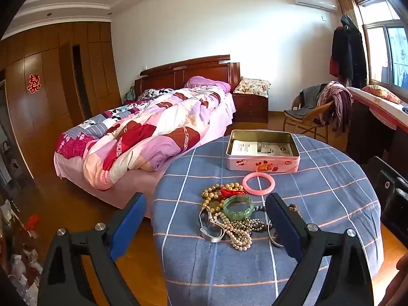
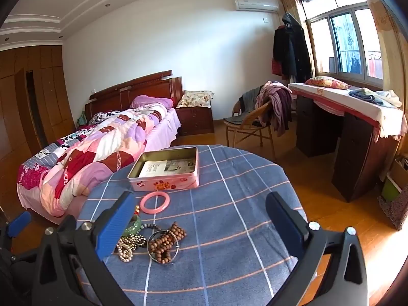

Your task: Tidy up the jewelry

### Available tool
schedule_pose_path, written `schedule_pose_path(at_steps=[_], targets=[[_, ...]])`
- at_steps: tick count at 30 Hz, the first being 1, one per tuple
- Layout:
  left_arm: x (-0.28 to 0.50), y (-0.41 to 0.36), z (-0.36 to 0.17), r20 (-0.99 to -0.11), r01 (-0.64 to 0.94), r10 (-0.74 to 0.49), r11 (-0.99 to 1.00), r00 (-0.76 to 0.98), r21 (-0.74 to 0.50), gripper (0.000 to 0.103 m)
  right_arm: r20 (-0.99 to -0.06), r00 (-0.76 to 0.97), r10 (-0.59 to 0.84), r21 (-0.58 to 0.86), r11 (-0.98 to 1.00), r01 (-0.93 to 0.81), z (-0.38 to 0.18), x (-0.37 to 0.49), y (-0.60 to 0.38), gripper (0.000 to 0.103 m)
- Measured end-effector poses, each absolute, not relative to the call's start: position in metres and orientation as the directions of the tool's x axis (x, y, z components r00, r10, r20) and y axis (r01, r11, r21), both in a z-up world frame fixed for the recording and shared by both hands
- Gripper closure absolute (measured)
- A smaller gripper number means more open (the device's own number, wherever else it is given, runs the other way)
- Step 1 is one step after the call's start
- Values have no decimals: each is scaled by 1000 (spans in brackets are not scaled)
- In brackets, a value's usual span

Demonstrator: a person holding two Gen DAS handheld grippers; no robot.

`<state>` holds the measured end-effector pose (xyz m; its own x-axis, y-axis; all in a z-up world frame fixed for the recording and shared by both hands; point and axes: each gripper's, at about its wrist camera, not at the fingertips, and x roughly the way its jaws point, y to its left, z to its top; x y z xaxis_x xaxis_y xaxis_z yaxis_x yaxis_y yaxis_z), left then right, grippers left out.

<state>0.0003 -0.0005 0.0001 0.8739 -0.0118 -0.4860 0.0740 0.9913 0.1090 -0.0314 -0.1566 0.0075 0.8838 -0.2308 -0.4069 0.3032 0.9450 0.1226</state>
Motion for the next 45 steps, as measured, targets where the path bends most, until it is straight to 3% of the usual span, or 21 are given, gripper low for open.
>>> schedule_pose_path(at_steps=[34, 45], targets=[[-6, 3, -1, -471, 59, 13, 989, 882, 138, 9, -419, 864, -281, 108, 929, 354, 2, -32, -163, 0], [-7, 3, 1, -473, 61, 11, 989, 881, 136, 9, -413, 830, -375, 37, 904, 426, 1, -30, -163, 0]])
